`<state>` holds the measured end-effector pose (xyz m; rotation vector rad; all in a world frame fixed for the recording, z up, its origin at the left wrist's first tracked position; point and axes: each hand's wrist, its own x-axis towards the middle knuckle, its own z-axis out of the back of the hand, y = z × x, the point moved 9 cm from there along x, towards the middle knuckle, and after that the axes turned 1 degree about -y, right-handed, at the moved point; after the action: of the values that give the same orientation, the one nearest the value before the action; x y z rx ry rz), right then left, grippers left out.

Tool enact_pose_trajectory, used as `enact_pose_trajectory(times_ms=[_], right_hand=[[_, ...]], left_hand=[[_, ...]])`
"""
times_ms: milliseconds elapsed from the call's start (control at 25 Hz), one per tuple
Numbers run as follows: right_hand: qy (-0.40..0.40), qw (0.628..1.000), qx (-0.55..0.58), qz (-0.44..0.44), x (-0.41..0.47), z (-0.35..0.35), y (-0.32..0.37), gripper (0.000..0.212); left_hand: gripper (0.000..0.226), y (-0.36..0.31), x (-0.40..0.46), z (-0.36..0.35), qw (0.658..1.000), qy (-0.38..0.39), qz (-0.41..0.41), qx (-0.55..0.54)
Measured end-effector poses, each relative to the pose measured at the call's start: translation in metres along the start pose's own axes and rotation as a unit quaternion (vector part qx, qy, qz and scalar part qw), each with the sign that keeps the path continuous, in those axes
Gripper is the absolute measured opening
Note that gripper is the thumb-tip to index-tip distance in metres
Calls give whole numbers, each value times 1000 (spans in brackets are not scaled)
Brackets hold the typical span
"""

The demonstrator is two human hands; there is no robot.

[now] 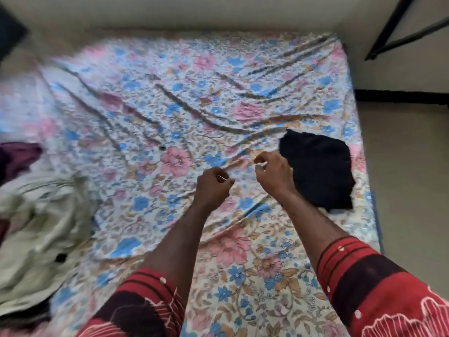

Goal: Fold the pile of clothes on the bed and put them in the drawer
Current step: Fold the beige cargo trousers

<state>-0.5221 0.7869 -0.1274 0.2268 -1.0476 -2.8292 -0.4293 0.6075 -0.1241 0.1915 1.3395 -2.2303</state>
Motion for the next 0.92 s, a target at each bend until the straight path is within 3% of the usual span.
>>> enact_pose_trajectory(times_ms=[240, 360, 560, 760, 920], right_hand=[[87, 989, 24, 114, -68, -105, 164, 17], [101, 986, 27, 132, -83, -129, 188, 19], [157, 977, 14, 146, -120, -223, 289, 17], [265, 954, 6, 138, -165, -345, 359, 15], [370, 909, -54, 186, -231, -447, 391, 21]], left_hand=[[12, 88, -52, 177, 996, -79, 39, -14], [13, 121, -62, 211, 994, -86, 58, -22], [15, 214, -75, 317, 986, -128, 85, -60], [10, 312, -100, 395, 971, -168, 152, -76], [15, 411, -137, 433, 950, -179, 240, -88]])
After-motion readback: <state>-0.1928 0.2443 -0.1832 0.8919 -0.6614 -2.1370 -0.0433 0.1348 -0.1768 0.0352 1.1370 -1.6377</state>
